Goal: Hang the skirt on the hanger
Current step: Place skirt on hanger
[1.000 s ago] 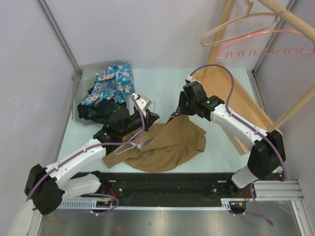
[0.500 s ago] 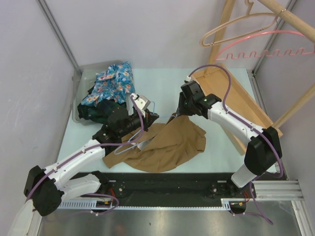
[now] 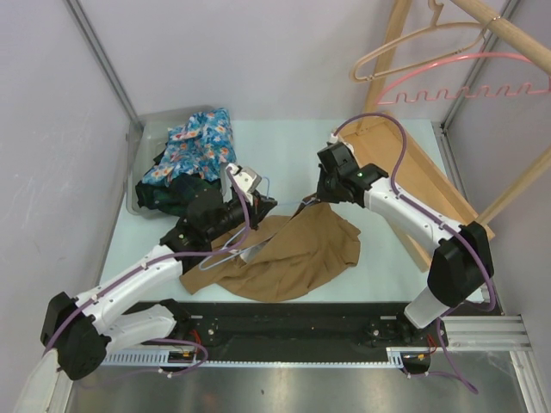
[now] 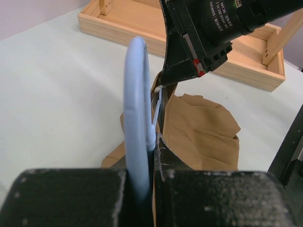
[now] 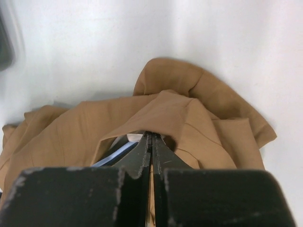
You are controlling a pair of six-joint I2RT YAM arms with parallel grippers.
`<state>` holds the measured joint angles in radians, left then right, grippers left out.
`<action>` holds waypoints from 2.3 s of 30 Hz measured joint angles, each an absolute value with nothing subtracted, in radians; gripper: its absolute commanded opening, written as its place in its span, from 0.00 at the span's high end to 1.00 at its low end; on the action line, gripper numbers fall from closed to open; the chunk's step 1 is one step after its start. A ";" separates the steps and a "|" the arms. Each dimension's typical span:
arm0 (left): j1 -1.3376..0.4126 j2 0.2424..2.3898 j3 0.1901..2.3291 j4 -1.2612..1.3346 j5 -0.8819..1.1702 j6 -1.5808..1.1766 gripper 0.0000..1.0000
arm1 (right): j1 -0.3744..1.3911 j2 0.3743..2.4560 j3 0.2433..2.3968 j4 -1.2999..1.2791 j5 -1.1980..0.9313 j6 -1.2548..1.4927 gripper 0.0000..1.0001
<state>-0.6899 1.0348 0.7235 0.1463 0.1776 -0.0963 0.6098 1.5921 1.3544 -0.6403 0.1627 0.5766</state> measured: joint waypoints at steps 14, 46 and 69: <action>-0.690 0.988 0.720 0.157 0.158 -0.104 1.00 | 0.568 1.568 1.354 -0.636 0.148 0.603 1.00; -0.692 0.934 0.699 0.224 0.135 -0.132 1.00 | 0.496 1.500 1.354 -0.619 0.136 0.705 1.00; -0.692 0.980 0.699 0.269 0.142 -0.158 1.00 | 0.469 1.499 1.354 -0.603 0.122 0.742 1.00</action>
